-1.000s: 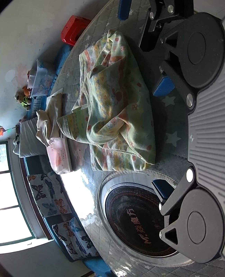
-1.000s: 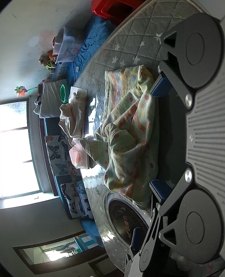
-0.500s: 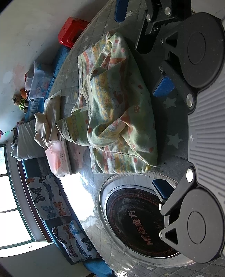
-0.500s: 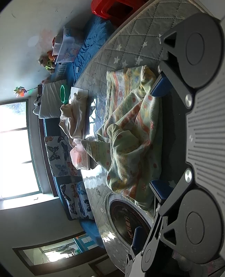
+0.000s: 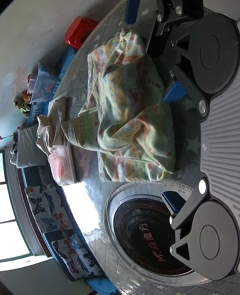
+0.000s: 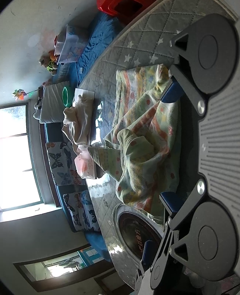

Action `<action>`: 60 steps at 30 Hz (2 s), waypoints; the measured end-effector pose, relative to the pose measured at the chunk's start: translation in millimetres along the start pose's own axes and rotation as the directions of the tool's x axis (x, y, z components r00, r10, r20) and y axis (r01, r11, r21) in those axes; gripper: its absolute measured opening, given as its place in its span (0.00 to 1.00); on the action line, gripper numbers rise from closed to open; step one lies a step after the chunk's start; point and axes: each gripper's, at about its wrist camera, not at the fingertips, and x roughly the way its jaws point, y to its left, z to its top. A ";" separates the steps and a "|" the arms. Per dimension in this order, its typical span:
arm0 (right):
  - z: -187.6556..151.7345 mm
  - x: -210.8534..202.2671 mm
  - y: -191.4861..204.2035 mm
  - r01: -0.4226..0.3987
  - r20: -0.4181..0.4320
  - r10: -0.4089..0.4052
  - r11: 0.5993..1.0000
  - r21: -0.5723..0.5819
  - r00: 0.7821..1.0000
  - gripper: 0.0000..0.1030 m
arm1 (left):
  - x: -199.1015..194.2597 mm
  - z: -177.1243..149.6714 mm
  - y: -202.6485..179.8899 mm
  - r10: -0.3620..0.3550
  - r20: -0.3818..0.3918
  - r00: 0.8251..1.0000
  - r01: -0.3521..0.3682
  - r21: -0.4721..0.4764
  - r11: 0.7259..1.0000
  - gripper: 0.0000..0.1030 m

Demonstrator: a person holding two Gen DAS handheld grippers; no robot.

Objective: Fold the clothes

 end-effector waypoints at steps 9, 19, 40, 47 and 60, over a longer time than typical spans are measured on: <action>9.7 10.8 -10.0 0.001 -0.004 -0.001 1.000 0.021 1.000 1.00 | 5.2 15.4 5.8 0.010 0.015 1.000 -0.009 -0.018 1.000 1.00; 17.3 21.2 -18.8 -0.001 0.003 0.001 0.999 0.046 1.000 1.00 | 15.4 29.7 10.7 0.004 0.031 1.000 -0.003 -0.043 0.999 0.93; 45.1 63.7 -43.4 -0.108 -0.028 0.115 0.974 0.200 0.993 0.80 | 41.9 56.5 24.0 -0.130 0.004 0.992 0.129 -0.137 0.982 0.57; 46.1 78.1 -41.7 -0.172 -0.050 0.188 0.958 0.230 0.981 0.60 | 46.7 54.2 27.8 -0.240 0.009 0.971 0.238 -0.163 0.957 0.23; 36.2 42.0 -45.4 -0.244 0.018 0.246 0.945 0.218 0.969 0.25 | 11.6 41.6 32.1 -0.367 0.116 0.923 0.379 -0.113 0.919 0.10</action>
